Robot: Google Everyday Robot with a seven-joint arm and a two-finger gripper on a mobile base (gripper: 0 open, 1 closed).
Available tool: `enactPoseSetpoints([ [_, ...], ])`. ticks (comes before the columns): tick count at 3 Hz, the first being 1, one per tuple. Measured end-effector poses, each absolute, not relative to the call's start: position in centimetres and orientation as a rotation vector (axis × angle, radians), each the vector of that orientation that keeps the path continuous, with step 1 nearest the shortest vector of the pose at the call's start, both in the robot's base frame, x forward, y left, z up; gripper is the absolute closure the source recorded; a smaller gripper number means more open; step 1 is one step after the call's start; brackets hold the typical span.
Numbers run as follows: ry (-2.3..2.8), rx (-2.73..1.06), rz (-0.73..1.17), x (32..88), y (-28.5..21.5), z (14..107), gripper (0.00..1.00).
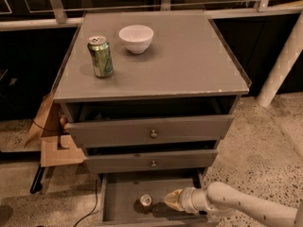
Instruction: Pick orange can from bottom drawer and place on counter
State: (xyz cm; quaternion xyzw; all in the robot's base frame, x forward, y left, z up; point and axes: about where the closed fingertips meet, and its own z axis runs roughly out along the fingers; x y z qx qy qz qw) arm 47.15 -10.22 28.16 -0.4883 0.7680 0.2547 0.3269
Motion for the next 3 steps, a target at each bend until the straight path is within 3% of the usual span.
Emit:
enactPoseSetpoints([
  [2, 1.99, -1.288, 0.695, 47.9, -9.0, 24.9, 0.39],
  [3, 1.968, -1.292, 0.71, 48.2, -8.2, 24.0, 0.32],
])
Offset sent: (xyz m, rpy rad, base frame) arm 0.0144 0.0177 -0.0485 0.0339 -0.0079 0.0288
